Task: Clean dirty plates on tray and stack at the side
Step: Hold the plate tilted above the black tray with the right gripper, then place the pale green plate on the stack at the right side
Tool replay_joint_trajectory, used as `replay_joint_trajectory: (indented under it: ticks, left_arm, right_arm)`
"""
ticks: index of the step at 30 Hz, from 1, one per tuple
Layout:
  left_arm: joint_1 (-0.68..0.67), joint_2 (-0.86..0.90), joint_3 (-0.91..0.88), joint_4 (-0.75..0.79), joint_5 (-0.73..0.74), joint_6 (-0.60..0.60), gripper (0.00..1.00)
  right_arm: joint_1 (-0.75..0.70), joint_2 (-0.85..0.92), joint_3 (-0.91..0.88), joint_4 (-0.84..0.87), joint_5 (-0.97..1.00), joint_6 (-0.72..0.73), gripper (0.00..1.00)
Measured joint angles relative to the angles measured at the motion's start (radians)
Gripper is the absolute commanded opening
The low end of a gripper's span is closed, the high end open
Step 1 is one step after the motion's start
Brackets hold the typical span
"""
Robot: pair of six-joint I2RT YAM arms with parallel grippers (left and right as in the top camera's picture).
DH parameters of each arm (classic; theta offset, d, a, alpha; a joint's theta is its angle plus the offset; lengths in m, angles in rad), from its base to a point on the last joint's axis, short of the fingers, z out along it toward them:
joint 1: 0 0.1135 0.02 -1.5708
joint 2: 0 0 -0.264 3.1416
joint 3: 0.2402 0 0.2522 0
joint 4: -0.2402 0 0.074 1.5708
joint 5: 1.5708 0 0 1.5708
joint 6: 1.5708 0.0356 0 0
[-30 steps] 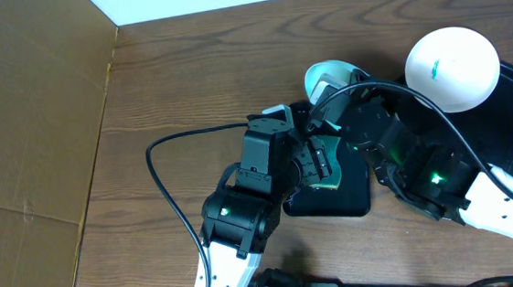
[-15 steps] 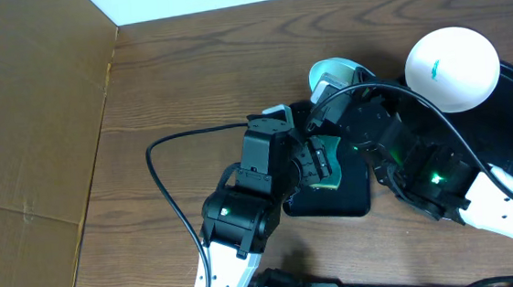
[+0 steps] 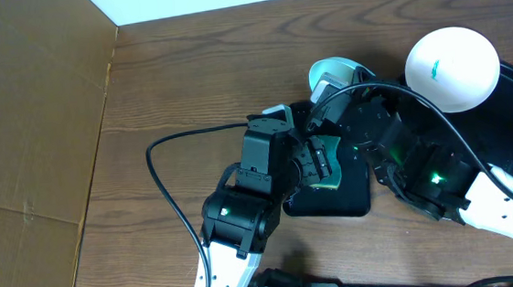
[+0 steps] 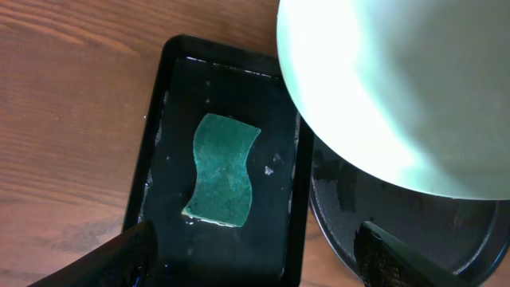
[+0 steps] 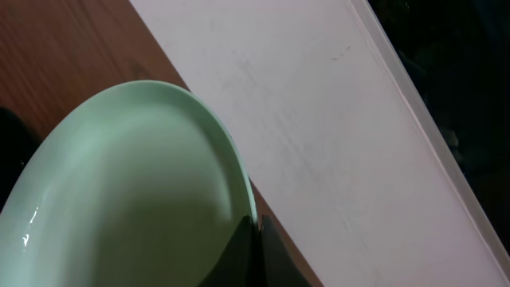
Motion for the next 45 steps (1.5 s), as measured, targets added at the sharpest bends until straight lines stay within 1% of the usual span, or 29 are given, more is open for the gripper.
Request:
replay_joint_trajectory:
  ticks: [6,8,11,14,17,20,24,26,31,33,37,41,45]
  left_arm:
    - [0.0,0.0,0.0,0.0,0.0,0.0,0.79]
    - [0.0,0.0,0.0,0.0,0.0,0.0,0.79]
    - [0.0,0.0,0.0,0.0,0.0,0.0,0.79]
    - [0.0,0.0,0.0,0.0,0.0,0.0,0.79]
    - [0.0,0.0,0.0,-0.001,0.0,0.0,0.8]
    - [0.0,0.0,0.0,-0.002,0.0,0.0,0.79]
    - [0.0,0.0,0.0,-0.002,0.0,0.0,0.79]
    - [0.0,0.0,0.0,-0.002,0.0,0.0,0.8]
    - [0.0,0.0,0.0,-0.002,0.0,0.0,0.8]
    - [0.0,0.0,0.0,-0.003,0.001,0.0,0.8]
    - [0.0,0.0,0.0,-0.002,0.0,0.0,0.8]
    - [0.0,0.0,0.0,-0.002,0.0,0.0,0.8]
    - [0.0,0.0,0.0,-0.002,0.0,0.0,0.8]
  right_arm:
    - [0.0,0.0,0.0,0.0,0.0,0.004,0.01]
    - [-0.002,0.0,0.0,-0.005,0.002,0.031,0.01]
    - [-0.017,0.0,0.0,-0.044,0.0,0.141,0.01]
    - [-0.083,0.0,0.001,-0.135,-0.034,0.334,0.01]
    - [-0.202,0.0,0.001,-0.22,-0.161,0.562,0.01]
    - [-0.312,0.0,0.001,-0.256,-0.335,0.735,0.01]
    - [-0.455,0.0,0.001,-0.286,-0.593,0.907,0.01]
    - [-0.526,0.0,0.001,-0.317,-0.705,0.962,0.01]
    - [-0.715,-0.018,0.001,-0.449,-0.891,1.05,0.01]
    - [-0.786,-0.036,0.001,-0.504,-0.934,1.065,0.01]
    - [-0.977,-0.071,0.002,-0.635,-1.004,1.084,0.01]
    - [-1.194,-0.072,0.002,-0.76,-1.017,1.088,0.01]
    - [-1.389,-0.073,0.002,-0.83,-0.978,1.086,0.01]
